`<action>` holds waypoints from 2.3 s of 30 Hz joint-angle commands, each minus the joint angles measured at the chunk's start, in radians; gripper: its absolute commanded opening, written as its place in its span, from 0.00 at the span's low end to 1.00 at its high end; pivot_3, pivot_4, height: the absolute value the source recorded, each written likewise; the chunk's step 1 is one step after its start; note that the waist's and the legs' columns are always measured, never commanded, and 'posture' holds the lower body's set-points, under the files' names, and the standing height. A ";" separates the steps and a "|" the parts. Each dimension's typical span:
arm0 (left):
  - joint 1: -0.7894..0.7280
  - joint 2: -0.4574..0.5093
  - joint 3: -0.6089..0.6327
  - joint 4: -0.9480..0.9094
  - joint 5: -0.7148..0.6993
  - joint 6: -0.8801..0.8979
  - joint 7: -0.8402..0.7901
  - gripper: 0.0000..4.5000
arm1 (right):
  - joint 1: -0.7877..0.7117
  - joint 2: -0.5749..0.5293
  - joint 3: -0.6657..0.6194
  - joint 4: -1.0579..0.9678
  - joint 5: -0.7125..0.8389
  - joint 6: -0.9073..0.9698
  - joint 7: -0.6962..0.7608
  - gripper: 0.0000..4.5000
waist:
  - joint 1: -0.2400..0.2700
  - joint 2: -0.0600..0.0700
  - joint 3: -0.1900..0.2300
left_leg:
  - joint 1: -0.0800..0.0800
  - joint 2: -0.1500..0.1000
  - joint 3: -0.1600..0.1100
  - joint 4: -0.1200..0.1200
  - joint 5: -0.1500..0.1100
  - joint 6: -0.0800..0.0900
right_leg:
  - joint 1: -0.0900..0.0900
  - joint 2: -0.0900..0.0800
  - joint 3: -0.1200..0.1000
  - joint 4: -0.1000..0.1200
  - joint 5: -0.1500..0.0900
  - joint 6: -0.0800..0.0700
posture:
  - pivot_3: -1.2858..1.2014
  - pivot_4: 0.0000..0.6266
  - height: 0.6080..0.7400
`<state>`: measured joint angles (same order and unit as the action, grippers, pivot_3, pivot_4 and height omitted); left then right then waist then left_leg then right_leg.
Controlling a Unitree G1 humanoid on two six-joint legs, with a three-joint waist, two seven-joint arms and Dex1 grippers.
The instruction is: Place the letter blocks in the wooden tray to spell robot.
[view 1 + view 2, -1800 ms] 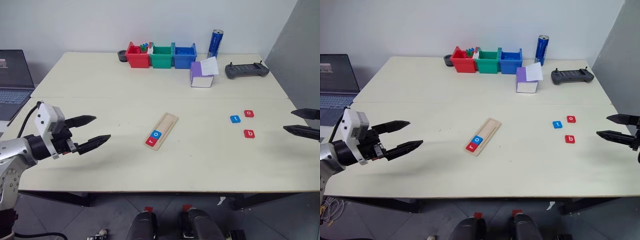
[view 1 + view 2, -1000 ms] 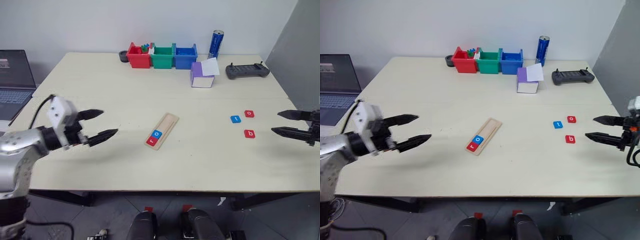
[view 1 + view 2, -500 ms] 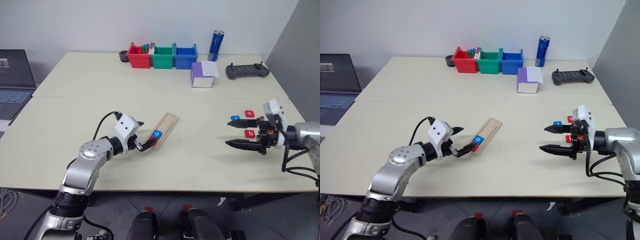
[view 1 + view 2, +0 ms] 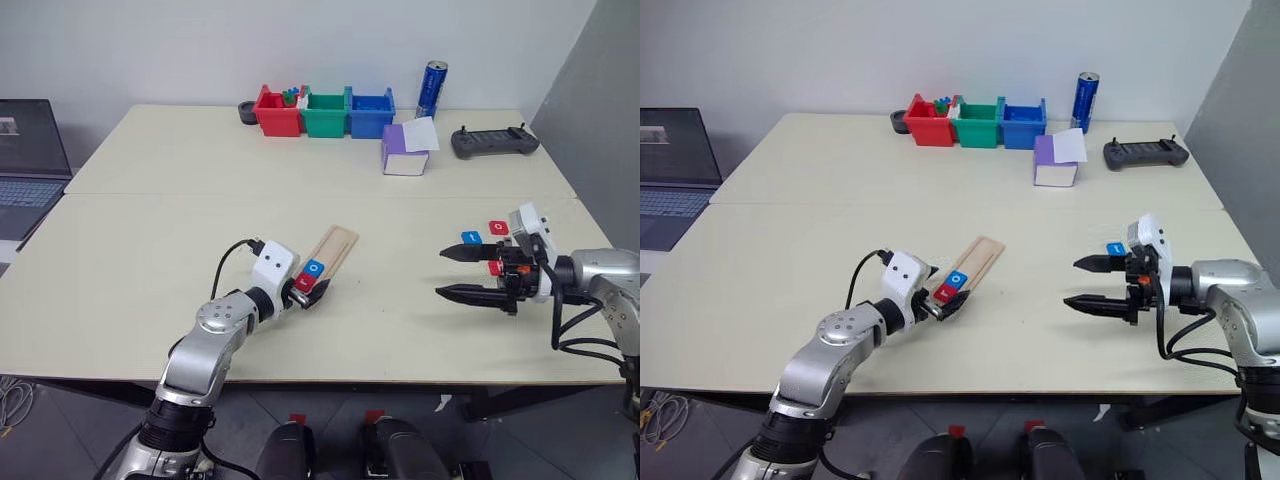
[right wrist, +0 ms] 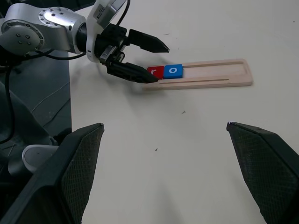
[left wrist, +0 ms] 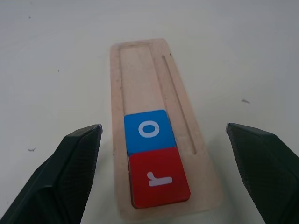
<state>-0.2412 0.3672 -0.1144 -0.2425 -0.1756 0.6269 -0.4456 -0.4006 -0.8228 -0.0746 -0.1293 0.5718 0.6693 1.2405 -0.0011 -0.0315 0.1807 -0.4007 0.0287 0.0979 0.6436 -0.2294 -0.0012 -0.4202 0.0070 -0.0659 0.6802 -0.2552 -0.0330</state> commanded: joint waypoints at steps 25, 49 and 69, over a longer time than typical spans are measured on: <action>0.013 -0.107 -0.019 0.037 0.059 0.006 0.116 1.00 | -0.002 0.004 0.011 -0.014 0.002 -0.030 -0.029 0.99 | 0.000 0.000 0.000 | 0.000 0.000 0.000 0.000 0.000 0.000 | 0.000 0.000 0.000 0.000 0.000 0.000 | 0.52 0.24 1.00; 0.008 -0.061 0.007 0.045 0.028 0.000 0.027 1.00 | 0.004 0.013 0.024 -0.012 -0.001 -0.045 -0.047 0.99 | 0.000 0.000 0.000 | 0.000 0.000 -0.001 0.000 0.000 0.000 | 0.000 0.000 0.000 0.000 0.000 0.000 | 0.52 0.24 1.00; -0.078 -0.013 -0.001 0.198 0.039 -0.084 -0.078 0.75 | 0.017 0.011 0.014 -0.034 0.007 -0.046 -0.071 1.00 | 0.002 0.000 0.000 | 0.000 0.000 -0.001 0.000 0.000 0.000 | 0.000 0.000 -0.001 -0.001 0.000 0.000 | 0.52 0.24 1.00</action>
<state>-0.3030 0.3405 -0.1117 -0.0695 -0.1377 0.5684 -0.5006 -0.3855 -0.8054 -0.0374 -0.1297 0.5697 0.6357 1.1747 0.0007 -0.0320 0.1808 -0.4010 0.0285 0.0967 0.6434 -0.2296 -0.0008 -0.4199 0.0071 -0.0671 0.6795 -0.2552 -0.0330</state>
